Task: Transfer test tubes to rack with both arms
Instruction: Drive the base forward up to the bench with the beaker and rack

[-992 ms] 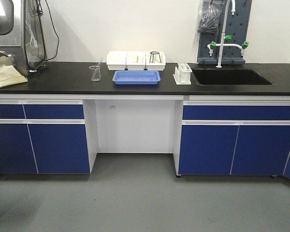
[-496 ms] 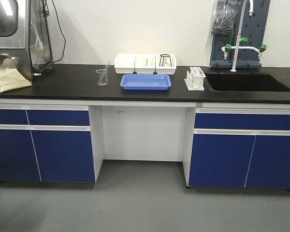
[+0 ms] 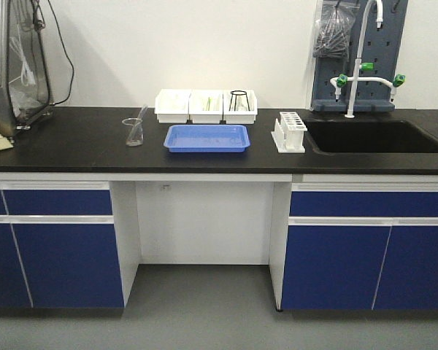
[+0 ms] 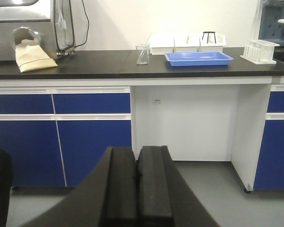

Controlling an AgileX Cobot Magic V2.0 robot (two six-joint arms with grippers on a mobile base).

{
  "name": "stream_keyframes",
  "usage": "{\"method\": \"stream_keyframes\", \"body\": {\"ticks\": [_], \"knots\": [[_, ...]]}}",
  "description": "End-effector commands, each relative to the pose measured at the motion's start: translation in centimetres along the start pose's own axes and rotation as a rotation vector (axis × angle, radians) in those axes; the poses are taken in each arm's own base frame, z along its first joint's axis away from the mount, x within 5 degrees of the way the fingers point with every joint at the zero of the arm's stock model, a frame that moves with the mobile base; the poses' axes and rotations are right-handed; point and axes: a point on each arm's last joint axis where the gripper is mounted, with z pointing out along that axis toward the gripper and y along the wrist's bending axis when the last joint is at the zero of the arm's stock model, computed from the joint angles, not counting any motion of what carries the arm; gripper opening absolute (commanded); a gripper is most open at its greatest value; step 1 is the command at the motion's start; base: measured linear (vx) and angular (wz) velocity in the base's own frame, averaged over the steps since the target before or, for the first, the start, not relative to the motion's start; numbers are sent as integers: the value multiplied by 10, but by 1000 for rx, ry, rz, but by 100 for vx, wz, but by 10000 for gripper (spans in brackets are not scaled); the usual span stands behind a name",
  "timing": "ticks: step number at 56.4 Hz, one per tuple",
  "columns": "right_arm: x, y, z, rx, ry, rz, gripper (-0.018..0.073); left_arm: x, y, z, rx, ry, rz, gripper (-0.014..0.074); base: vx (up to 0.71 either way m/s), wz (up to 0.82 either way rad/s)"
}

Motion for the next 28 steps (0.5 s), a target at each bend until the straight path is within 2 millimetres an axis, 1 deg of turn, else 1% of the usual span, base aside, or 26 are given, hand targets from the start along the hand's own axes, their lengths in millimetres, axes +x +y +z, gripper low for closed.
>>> {"method": "stream_keyframes", "body": {"ticks": [1, 28], "knots": [[-3, 0, -1, 2, -79, -6, -9, -16, -1, -3, 9, -119, -1, -4, 43, -5], [-3, 0, -1, 3, -78, -6, -9, -16, -1, -3, 9, -119, -1, -4, 46, -4]]}}
